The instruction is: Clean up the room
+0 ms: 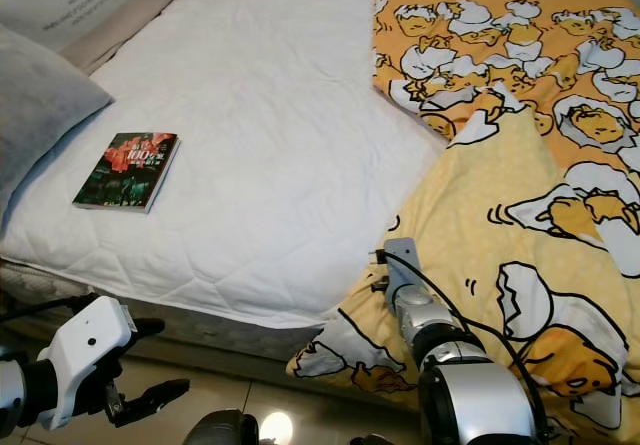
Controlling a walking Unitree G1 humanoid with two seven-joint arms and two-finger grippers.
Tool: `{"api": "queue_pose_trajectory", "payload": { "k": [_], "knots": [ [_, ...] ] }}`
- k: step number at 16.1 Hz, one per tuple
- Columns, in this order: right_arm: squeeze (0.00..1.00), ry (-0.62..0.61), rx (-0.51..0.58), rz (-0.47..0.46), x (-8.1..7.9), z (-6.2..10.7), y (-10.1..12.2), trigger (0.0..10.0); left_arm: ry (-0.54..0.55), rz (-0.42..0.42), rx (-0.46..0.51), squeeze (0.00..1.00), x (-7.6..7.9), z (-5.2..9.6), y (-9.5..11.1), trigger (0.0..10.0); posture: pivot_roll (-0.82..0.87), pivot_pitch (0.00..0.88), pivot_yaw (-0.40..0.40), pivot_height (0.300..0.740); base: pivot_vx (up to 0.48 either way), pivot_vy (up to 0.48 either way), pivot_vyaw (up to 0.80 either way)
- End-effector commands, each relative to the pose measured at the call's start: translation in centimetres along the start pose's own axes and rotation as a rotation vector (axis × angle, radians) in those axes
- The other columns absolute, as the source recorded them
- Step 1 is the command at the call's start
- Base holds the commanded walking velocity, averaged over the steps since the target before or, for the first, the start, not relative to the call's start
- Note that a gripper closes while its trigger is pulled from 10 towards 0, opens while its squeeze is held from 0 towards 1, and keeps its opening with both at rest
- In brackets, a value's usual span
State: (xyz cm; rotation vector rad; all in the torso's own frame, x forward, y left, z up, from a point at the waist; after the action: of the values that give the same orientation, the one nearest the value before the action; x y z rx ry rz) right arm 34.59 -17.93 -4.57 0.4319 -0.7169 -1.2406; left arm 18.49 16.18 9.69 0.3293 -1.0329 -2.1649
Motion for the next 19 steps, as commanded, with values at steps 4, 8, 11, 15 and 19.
{"api": "queue_pose_trajectory", "payload": {
  "k": [4,8,11,15,19],
  "knots": [
    [0.0,0.02,-0.002,-0.038,0.2,0.0,-0.6,0.0,0.002,-0.009,0.011,1.0,-0.3,-0.6,0.5,10.0,0.38,0.097,0.028,0.74,0.0,0.0,0.0],
    [0.0,0.116,0.064,-0.016,-0.6,0.1,0.4,0.0,0.012,-0.019,0.027,1.0,-0.7,-1.5,1.0,10.0,0.36,0.078,0.021,0.74,0.0,0.0,0.0],
    [0.0,0.269,0.146,0.026,-1.3,0.6,1.1,0.0,0.005,-0.017,0.035,1.0,-1.2,-2.7,1.2,10.0,0.33,0.058,0.032,0.74,0.0,0.0,0.0],
    [0.0,0.646,0.295,0.224,-3.8,3.1,0.9,0.0,0.003,-0.022,0.037,1.0,-1.8,-2.9,0.7,10.0,0.3,0.048,0.04,0.74,0.0,0.0,0.0],
    [0.0,1.127,0.301,0.383,-7.3,7.9,-4.0,0.0,-0.002,-0.026,0.041,1.0,-1.6,-2.4,0.6,10.0,0.3,0.047,0.044,0.74,0.0,0.0,0.0]
  ]
}}
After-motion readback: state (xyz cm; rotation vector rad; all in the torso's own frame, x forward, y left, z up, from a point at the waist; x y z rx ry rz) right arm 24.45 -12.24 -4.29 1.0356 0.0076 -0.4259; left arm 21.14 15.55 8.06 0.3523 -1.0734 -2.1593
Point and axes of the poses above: a point about 5 cm out from each wrist's last joint towards the gripper, its own z axis pointing back from the gripper into the wrist, its own y axis along the axis of the wrist's last joint, x = y × z, the point moved 6 cm from there along -z, pointing out of the wrist towards the gripper, and after that the axes turned 10 degrees about z, right-handed, at the moved point
